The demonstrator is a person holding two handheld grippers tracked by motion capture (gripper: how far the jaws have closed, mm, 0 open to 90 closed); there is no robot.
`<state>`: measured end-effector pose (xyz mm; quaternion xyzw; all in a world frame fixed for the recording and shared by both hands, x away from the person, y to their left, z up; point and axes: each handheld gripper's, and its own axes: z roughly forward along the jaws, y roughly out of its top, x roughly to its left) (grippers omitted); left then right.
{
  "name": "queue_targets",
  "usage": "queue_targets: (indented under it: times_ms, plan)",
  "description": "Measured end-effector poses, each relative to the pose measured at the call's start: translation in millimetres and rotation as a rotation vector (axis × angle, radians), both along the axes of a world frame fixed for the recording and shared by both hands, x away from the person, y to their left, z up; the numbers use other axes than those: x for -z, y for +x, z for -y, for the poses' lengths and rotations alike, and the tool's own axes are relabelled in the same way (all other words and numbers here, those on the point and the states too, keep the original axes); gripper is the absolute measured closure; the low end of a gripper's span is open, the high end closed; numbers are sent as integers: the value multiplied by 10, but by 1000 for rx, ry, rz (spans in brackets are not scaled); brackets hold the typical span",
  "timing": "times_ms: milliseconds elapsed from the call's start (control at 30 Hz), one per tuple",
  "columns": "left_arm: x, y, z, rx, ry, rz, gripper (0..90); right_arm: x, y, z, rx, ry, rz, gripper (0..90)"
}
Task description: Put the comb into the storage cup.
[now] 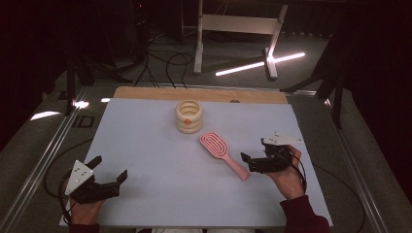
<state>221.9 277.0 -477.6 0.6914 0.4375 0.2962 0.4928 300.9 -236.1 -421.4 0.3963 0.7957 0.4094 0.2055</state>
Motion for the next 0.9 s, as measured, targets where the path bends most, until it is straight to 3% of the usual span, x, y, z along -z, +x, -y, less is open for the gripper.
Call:
queue_targets:
  times_ms: [367,433,900]
  plan:
    - [7,3,2,3,2,-4,0,-13,210,-173,-12,-77,-59,87]
    - [10,4,2,2,1,-5,0,2,276,-213,-22,-99,-91,87]
    - [20,13,8,2,6,-10,0,207,456,-416,-67,-198,-198,101]
